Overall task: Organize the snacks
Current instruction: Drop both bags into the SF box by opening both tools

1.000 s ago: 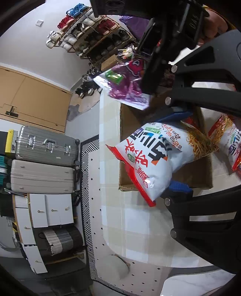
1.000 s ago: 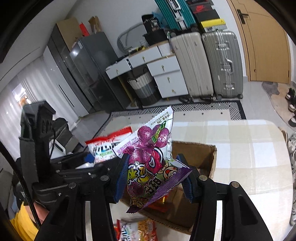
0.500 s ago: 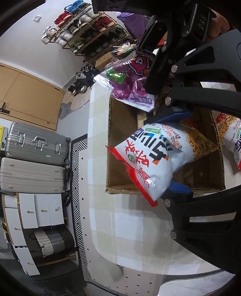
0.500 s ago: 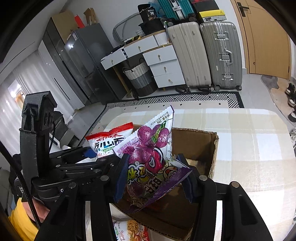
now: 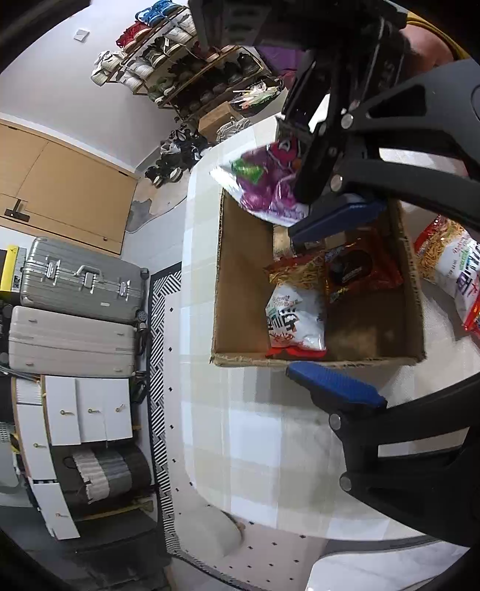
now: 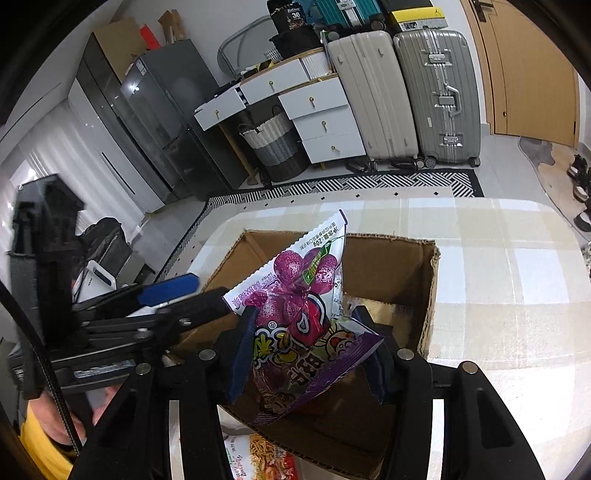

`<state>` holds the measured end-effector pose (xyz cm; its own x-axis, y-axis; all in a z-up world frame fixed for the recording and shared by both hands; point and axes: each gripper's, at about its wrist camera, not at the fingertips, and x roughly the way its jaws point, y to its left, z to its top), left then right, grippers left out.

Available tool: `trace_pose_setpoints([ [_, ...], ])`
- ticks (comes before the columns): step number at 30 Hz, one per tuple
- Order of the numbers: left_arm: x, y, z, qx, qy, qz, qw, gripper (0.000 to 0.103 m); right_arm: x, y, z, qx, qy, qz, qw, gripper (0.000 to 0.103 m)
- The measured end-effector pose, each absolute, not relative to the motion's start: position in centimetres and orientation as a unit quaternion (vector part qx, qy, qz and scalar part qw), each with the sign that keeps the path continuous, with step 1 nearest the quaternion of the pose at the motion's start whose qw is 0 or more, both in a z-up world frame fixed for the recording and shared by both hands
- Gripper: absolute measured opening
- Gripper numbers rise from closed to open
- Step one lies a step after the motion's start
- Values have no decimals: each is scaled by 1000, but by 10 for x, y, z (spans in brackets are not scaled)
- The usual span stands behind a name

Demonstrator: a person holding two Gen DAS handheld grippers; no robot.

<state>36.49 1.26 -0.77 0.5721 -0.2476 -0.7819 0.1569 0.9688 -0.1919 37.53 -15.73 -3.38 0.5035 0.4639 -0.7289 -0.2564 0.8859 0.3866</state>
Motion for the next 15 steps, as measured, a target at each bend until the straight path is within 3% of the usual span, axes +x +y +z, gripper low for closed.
trace_pose_setpoints([
  [15,272,20,48,-27,407,-98,908,80,328,-158,16,98,403,208,886,54],
])
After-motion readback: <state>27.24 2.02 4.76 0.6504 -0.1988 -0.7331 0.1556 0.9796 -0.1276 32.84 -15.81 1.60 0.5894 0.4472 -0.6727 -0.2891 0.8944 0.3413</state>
